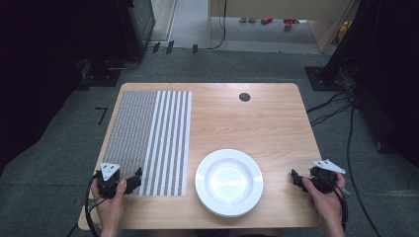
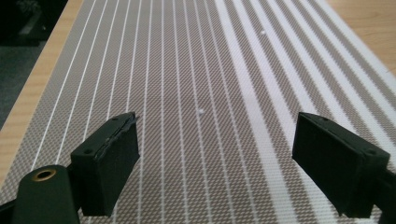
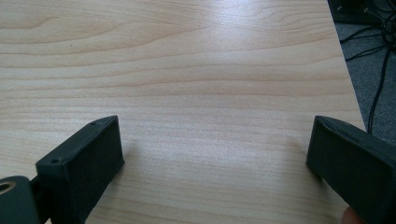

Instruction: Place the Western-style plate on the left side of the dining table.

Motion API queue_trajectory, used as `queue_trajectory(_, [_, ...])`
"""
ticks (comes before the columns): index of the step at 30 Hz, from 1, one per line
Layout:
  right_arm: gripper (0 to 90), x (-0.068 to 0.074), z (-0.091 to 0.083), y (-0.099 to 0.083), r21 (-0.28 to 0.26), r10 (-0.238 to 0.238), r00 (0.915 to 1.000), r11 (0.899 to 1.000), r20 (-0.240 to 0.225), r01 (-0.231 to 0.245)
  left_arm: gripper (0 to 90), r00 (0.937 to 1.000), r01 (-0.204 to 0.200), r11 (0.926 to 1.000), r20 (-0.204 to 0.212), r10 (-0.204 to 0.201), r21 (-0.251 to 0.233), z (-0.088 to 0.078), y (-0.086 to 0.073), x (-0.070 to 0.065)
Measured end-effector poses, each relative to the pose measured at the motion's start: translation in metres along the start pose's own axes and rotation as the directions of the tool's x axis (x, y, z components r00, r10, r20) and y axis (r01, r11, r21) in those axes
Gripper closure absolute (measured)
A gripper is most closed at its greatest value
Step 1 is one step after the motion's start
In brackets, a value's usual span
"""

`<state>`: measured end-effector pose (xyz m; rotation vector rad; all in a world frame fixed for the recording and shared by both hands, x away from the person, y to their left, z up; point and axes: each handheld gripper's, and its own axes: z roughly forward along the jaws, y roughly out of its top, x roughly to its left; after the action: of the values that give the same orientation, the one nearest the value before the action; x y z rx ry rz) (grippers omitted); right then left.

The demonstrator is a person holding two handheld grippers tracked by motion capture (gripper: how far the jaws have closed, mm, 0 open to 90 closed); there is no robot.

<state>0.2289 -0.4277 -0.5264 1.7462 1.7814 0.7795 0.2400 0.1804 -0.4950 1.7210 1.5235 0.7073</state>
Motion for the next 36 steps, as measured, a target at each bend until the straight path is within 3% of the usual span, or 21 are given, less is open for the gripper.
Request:
queue_trajectory(11, [2.9, 0.002, 0.001, 0.001, -0.001, 0.018, 0.9996, 1.000, 0.021, -0.018, 15.0, 0.9994, 0.025, 0.9995, 0.026, -0.024, -0.022, -0.001, 0.015, -0.013])
queue_trajectory(14, [2.9, 0.002, 0.001, 0.001, -0.001, 0.019, 0.9996, 1.000, 0.021, -0.019, 15.0, 0.9980, 0.051, 0.9982, 0.039, -0.050, -0.031, 0.002, 0.021, -0.016])
queue_trajectory(18, [2.9, 0.002, 0.001, 0.001, -0.001, 0.019, 0.9996, 1.000, 0.021, -0.019, 15.0, 0.9974, 0.053, 0.9978, 0.051, -0.051, -0.040, 0.007, 0.031, -0.027])
queue_trajectory(19, [2.9, 0.002, 0.001, 0.001, -0.001, 0.018, 0.9996, 1.000, 0.021, -0.018, 15.0, 0.9971, 0.040, 0.9982, 0.067, -0.037, -0.046, 0.010, 0.036, -0.035])
queue_trajectory(24, [3.1, 0.002, 0.001, 0.000, -0.003, 0.015, 0.9997, 1.000, 0.019, -0.015, 15.0, 0.9956, -0.003, 0.9990, 0.093, 0.007, -0.045, 0.015, 0.037, -0.052])
queue_trajectory(31, [3.1, 0.002, 0.000, 0.000, -0.001, 0.015, 0.9998, 1.000, 0.016, -0.015, 15.0, 0.9900, -0.011, 0.9995, 0.140, 0.015, -0.030, 0.019, 0.028, -0.068])
queue_trajectory(34, [3.1, 0.003, 0.000, 0.000, -0.001, 0.014, 0.9998, 1.000, 0.015, -0.014, 15.0, 0.9849, -0.041, 0.9990, 0.167, 0.043, -0.016, 0.019, 0.021, -0.077])
queue_trajectory(36, [3.1, 0.003, 0.000, 0.000, -0.001, 0.014, 0.9998, 1.000, 0.015, -0.014, 15.0, 0.9803, -0.032, 0.9994, 0.195, 0.034, -0.012, 0.018, 0.018, -0.081])
